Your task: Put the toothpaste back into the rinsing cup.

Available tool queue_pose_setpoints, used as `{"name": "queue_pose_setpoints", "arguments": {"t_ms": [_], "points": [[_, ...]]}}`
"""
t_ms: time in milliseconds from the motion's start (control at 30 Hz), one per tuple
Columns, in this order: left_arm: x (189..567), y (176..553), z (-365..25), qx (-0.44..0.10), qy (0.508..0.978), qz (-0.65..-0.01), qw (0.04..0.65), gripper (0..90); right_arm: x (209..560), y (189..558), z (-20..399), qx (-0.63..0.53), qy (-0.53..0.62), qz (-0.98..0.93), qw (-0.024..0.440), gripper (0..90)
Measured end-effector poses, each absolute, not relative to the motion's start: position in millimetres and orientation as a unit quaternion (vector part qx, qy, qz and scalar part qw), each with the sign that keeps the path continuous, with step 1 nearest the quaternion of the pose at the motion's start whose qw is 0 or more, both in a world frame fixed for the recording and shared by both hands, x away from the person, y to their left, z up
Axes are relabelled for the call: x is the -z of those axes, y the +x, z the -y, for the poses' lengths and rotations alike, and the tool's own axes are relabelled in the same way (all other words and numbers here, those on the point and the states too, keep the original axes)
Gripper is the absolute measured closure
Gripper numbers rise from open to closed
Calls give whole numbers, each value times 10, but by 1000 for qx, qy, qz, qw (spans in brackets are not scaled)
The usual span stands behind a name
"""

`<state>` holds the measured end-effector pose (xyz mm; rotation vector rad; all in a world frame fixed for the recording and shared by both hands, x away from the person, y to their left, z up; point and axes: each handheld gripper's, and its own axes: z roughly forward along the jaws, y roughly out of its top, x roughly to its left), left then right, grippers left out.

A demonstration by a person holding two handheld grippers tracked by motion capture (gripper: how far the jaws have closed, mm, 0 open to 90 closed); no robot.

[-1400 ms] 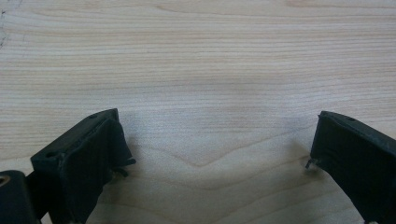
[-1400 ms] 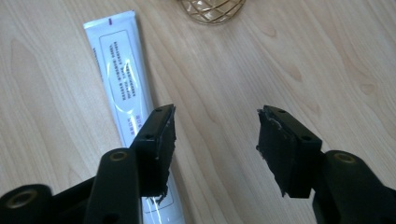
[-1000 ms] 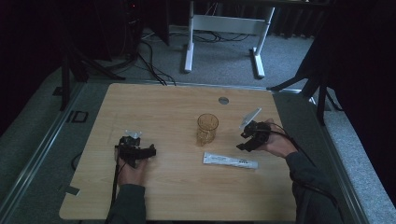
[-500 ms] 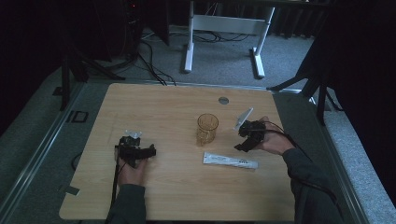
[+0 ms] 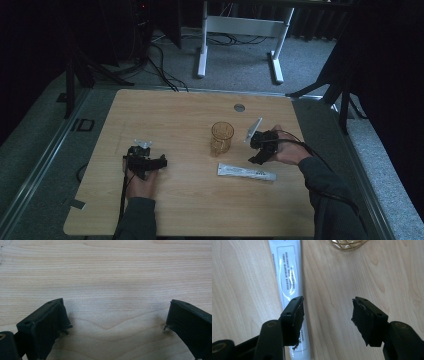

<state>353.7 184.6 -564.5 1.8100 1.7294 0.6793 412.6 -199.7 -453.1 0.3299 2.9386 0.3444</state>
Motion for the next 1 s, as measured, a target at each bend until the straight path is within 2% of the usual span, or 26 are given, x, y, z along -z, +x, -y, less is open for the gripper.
{"name": "queue_pose_setpoints", "arguments": {"t_ms": [1000], "points": [[5645,3537,-1846,-252,672,-642,271,22,4610,4077,1748,-57,65,-995,51,450]]}}
